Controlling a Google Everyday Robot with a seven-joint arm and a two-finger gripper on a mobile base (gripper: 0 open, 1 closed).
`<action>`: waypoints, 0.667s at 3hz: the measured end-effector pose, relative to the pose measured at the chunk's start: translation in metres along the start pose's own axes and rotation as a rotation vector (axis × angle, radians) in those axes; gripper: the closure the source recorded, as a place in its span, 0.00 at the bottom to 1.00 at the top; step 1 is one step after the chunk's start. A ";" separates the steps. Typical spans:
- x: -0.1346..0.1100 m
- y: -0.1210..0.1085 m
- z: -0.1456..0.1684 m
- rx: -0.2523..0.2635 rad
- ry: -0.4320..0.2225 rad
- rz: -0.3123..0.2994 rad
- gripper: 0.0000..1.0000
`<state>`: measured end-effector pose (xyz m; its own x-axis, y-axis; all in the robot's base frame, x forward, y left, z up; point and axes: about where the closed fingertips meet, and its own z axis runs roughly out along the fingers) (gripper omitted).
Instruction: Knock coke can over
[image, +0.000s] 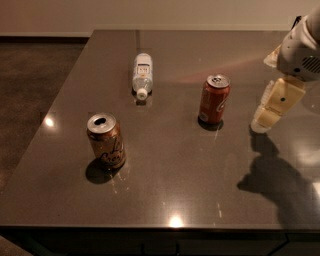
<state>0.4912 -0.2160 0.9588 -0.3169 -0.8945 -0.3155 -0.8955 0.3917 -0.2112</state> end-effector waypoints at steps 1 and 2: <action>-0.012 -0.024 0.025 0.000 -0.070 0.079 0.00; -0.028 -0.038 0.048 0.002 -0.138 0.125 0.00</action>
Offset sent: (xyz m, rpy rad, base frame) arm 0.0916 0.0377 -0.0437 0.2617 -0.0598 -0.1264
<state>0.5491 -0.1952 0.9315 -0.3796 -0.8005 -0.4637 -0.8510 0.4988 -0.1645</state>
